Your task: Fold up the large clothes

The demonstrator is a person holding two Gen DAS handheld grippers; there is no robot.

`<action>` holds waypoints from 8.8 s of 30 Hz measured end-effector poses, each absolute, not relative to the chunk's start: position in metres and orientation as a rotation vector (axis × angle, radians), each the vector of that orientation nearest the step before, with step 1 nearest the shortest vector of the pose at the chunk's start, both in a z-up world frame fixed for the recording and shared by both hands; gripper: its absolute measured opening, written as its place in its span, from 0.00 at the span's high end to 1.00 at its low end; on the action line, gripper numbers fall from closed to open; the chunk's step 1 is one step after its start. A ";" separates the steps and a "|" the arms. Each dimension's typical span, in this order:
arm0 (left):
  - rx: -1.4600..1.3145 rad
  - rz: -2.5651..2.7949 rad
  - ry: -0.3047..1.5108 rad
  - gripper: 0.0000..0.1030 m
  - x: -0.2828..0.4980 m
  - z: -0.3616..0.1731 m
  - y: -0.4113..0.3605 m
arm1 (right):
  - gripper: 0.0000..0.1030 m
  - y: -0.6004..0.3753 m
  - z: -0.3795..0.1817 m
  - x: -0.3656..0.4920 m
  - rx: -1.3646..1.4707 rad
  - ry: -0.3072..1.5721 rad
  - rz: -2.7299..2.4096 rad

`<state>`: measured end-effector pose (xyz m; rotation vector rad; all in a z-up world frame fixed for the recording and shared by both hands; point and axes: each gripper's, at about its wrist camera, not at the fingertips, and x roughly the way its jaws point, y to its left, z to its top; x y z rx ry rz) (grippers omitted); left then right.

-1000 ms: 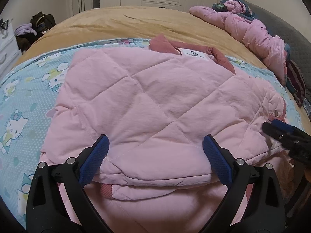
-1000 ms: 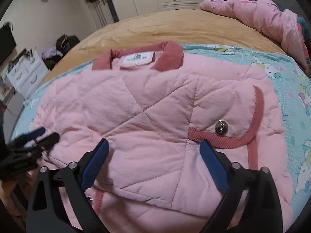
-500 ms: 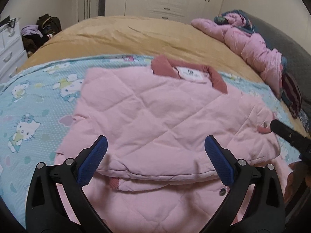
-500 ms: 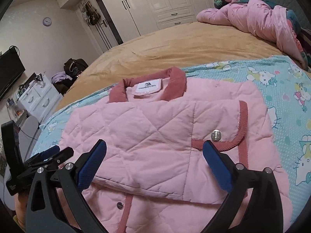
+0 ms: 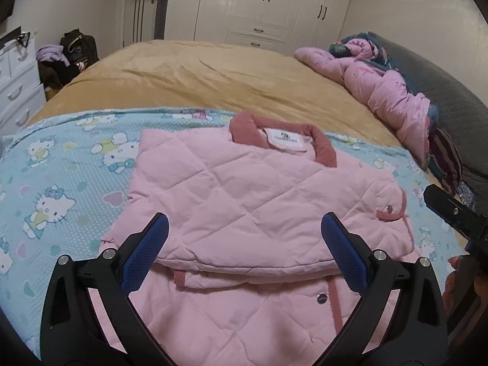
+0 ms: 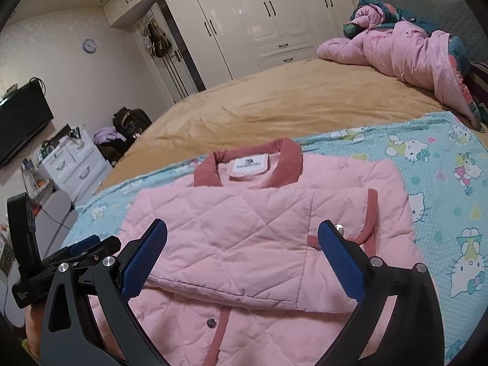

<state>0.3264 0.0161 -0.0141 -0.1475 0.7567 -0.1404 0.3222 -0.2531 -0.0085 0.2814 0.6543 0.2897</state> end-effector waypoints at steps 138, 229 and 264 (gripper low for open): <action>-0.352 -0.047 1.050 0.10 0.055 -0.116 0.148 | 0.04 -0.390 -0.099 0.003 0.278 1.045 0.185; -0.245 -0.154 0.594 0.86 0.185 0.093 0.106 | 0.84 -0.453 0.067 0.154 0.505 0.510 0.470; -0.176 -0.010 0.764 0.84 0.415 0.030 0.117 | 0.84 -0.442 0.008 0.408 0.510 0.687 0.305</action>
